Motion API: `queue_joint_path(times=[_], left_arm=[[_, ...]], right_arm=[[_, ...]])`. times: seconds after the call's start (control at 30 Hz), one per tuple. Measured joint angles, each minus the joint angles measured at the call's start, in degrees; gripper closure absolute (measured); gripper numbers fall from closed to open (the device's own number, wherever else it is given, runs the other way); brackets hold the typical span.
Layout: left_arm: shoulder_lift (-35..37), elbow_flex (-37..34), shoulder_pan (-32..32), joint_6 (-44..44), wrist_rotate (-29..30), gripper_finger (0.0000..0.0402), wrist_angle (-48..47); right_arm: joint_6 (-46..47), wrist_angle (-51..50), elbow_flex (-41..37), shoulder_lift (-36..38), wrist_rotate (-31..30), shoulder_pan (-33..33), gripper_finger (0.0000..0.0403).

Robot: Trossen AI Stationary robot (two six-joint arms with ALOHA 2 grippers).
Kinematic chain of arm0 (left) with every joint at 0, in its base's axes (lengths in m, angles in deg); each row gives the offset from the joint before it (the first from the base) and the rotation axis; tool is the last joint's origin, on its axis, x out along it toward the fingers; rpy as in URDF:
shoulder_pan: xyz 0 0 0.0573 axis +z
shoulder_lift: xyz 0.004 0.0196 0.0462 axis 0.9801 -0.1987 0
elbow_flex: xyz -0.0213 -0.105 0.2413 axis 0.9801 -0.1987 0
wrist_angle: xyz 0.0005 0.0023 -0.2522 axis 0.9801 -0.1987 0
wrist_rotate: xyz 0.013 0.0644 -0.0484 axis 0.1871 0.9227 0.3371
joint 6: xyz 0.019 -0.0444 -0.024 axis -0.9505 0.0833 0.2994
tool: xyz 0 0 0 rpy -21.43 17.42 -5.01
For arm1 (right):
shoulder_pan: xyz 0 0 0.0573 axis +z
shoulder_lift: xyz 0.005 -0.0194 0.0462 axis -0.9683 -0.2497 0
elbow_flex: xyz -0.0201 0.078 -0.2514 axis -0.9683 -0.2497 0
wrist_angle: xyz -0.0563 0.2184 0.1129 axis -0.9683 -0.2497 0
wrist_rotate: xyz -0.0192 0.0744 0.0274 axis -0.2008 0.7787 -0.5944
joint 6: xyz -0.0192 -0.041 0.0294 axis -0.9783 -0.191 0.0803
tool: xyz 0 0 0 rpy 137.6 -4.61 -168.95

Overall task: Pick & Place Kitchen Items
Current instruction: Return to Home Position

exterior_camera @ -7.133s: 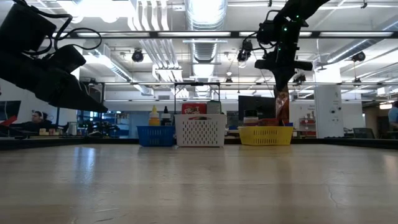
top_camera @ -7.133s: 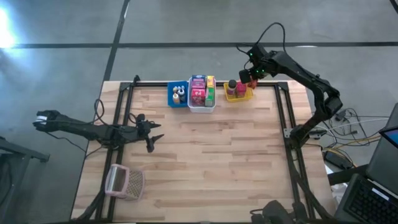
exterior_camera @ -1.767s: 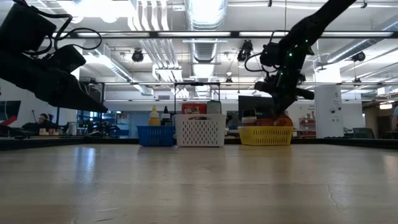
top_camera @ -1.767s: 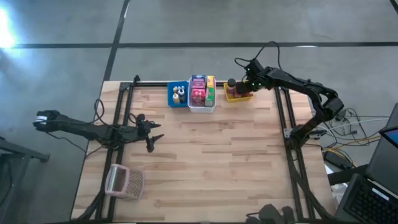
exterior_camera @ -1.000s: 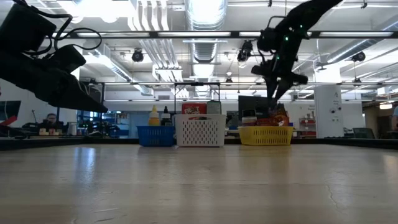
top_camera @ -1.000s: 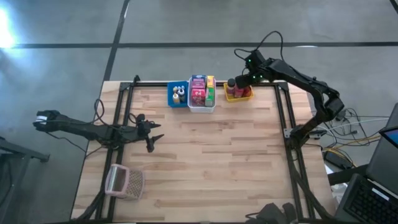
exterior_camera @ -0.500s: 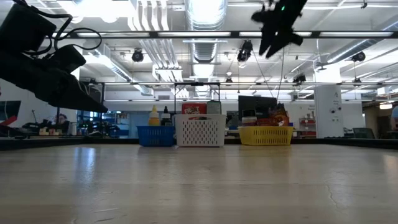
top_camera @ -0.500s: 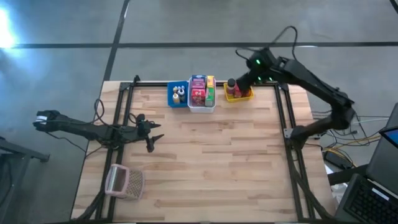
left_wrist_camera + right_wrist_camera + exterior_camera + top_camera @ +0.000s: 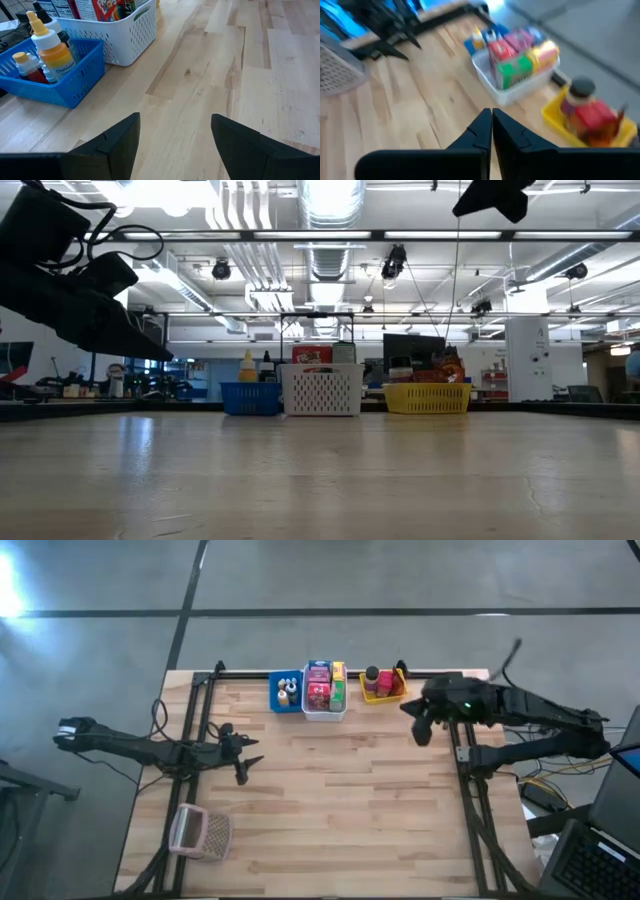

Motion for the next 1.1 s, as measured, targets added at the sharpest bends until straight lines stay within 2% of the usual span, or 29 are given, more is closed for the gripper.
queue_joint_path(times=[0.23, 0.63, 0.83, 1.1], left_arm=[[-0.02, 0.00, 0.00, 0.01, -0.01, 0.0151, 0.00], [0.00, 0.00, 0.01, 0.01, 0.01, 0.0151, -0.02], [-0.01, 0.00, -0.01, 0.01, 0.00, 0.0151, -0.06], [0.00, 0.00, -0.01, 0.01, 0.01, 0.0151, -0.08]], right_arm=[[-10.06, 13.33, -13.52, 10.90, -2.28, 4.84, 0.0393], [-11.52, 13.50, -25.25, 25.27, -2.43, 4.81, 0.0394], [-11.45, 13.41, -28.29, 27.76, -2.29, 4.81, 0.0394], [-11.35, 13.39, -29.61, 26.35, -2.28, 4.81, 0.0394]])
